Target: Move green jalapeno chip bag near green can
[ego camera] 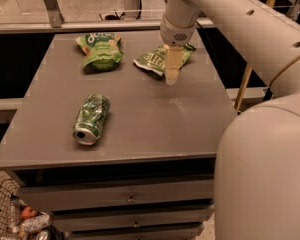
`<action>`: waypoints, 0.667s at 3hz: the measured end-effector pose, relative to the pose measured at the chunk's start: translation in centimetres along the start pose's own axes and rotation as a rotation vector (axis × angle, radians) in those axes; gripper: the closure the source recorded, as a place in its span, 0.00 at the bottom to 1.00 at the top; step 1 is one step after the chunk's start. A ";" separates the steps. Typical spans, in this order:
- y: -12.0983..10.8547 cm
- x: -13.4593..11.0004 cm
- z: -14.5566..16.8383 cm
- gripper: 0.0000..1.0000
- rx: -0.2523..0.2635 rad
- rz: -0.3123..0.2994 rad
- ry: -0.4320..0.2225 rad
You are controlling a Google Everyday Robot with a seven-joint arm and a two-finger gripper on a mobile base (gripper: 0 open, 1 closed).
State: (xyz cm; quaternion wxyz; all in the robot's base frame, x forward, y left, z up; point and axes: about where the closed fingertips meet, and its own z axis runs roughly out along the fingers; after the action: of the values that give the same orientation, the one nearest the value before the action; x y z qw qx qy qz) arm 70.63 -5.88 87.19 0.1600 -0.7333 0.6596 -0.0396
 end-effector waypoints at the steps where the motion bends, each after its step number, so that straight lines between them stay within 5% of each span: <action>1: -0.5 -0.1 1.8 0.00 -0.016 -0.007 0.008; 2: -0.6 0.0 2.7 0.00 -0.027 -0.009 0.009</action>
Offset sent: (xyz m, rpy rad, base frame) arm 0.0169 0.0038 -0.0282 -0.0177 0.0323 0.0117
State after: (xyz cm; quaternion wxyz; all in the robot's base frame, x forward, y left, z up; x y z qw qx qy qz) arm 71.96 -5.33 84.80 0.1472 -0.7383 0.6573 -0.0348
